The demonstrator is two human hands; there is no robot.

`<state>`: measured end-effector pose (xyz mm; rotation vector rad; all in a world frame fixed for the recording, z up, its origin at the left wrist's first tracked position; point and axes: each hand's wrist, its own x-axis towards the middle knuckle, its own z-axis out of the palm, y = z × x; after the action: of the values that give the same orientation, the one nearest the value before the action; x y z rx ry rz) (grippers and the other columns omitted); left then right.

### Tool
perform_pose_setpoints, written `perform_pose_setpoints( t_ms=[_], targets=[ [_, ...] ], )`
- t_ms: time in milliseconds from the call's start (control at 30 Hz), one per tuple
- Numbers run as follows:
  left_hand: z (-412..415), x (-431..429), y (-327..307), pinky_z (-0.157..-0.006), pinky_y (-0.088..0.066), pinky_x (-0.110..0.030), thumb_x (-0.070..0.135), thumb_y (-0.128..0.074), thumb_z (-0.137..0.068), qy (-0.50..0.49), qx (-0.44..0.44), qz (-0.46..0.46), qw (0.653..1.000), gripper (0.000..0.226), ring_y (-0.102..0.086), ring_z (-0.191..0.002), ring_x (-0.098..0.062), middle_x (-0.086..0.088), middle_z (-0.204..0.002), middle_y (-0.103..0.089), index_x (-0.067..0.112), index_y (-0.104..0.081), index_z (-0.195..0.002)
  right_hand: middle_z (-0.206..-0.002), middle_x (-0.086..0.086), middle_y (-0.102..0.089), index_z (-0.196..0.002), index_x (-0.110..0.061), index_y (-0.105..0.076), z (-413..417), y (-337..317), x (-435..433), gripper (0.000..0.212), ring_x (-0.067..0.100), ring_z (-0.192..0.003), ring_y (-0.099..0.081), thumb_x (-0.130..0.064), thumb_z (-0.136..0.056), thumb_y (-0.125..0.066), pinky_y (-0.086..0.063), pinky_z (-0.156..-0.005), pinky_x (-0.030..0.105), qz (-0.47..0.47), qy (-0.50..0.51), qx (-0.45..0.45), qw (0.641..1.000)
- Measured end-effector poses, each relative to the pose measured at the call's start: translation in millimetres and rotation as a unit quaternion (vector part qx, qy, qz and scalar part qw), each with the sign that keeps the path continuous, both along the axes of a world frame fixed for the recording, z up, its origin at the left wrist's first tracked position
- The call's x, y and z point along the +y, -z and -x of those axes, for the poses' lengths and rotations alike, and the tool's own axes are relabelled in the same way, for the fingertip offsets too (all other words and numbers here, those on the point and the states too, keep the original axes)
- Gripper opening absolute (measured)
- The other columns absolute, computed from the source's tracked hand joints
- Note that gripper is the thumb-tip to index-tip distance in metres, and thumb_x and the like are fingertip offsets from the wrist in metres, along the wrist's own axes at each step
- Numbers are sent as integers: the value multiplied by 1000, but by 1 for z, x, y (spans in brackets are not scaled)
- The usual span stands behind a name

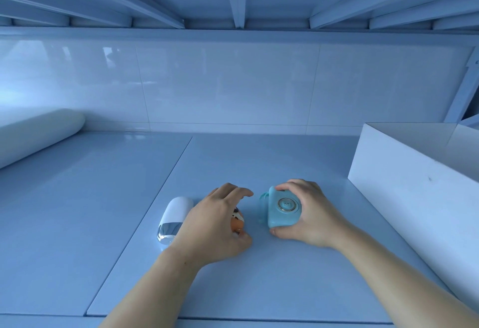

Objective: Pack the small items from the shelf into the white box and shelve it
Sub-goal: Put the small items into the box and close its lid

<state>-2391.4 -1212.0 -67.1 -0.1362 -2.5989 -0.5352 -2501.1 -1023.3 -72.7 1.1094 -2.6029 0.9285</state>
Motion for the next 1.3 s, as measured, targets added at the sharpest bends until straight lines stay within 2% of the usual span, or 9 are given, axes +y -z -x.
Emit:
perform_pose_setpoints(
  t_ms=[100,200,400,500,833,1000,1133,1200,1300],
  targets=[
    [0,1,0,-68,-46,-20,27,-53,-58,7,18,-5,1000,61,-48,-98,-4,18,-110,-49,32,-49,-119,-112,-25,-43,-116,-36,-47,-1,-1,0,79,1,-114,-30,-52,-45,-77,-28,-87,15,3,-5,-13,1000],
    [1,1,1,-72,-38,-13,27,-55,-62,12,8,-7,1000,58,-47,-99,-4,18,-107,-48,31,-49,-119,-108,-36,-39,-115,-37,-49,-3,-1,0,74,-1,-112,-32,-51,-47,-76,-27,-84,7,2,-21,-24,999],
    [2,-7,7,-76,-27,-5,38,-44,-62,24,-53,27,998,61,-43,-100,-7,15,-108,-46,27,-48,-122,-115,-24,-39,-119,-35,-50,-2,-1,2,77,-2,-115,-27,-53,-51,-81,-22,-87,3,-16,-29,-32,999],
    [3,-10,9,-82,-28,-11,35,-45,-61,30,-72,53,996,60,-42,-105,-8,13,-114,-43,27,-49,-120,-113,-25,-35,-121,-35,-49,-2,0,1,81,-3,-113,-25,-55,-50,-81,-18,-83,-4,-21,-27,-32,999],
    [16,4,2,-94,-30,-19,25,-48,-65,72,-58,38,995,48,-46,-102,-13,5,-114,-47,23,-56,-113,-112,-18,-47,-116,-33,-51,-3,1,-2,76,4,-113,-33,-49,-46,-79,-25,-85,7,3,-12,-26,1000],
    [11,4,10,-113,-15,-37,30,-45,-78,20,-92,132,987,47,-21,-136,-12,10,-138,-36,30,-45,-125,-137,-4,-38,-123,-37,-49,-4,2,-1,76,6,-124,-24,-52,-55,-78,-19,-91,5,-38,5,-24,999],
    [3,12,7,-85,-48,-32,31,-41,-79,-39,-90,146,984,35,-30,-127,-16,11,-134,-36,29,-48,-113,-136,-9,-36,-121,-42,-51,-13,-3,-1,71,12,-124,-31,-64,-57,-70,-37,-97,29,-87,50,20,995],
    [3,15,4,-67,-53,-32,29,-40,-79,-50,-93,147,984,25,-37,-113,-14,12,-120,-43,26,-50,-102,-126,-8,-42,-114,-38,-57,-19,-7,-2,60,14,-115,-40,-61,-60,-70,-42,-90,30,-90,53,45,994],
    [4,14,5,-62,-53,-33,25,-38,-79,-45,-80,146,985,22,-38,-112,-12,13,-114,-46,25,-51,-97,-125,-7,-47,-113,-33,-59,-25,-7,-3,46,16,-112,-46,-45,-69,-67,-42,-88,28,-94,47,66,992]
  ],
)
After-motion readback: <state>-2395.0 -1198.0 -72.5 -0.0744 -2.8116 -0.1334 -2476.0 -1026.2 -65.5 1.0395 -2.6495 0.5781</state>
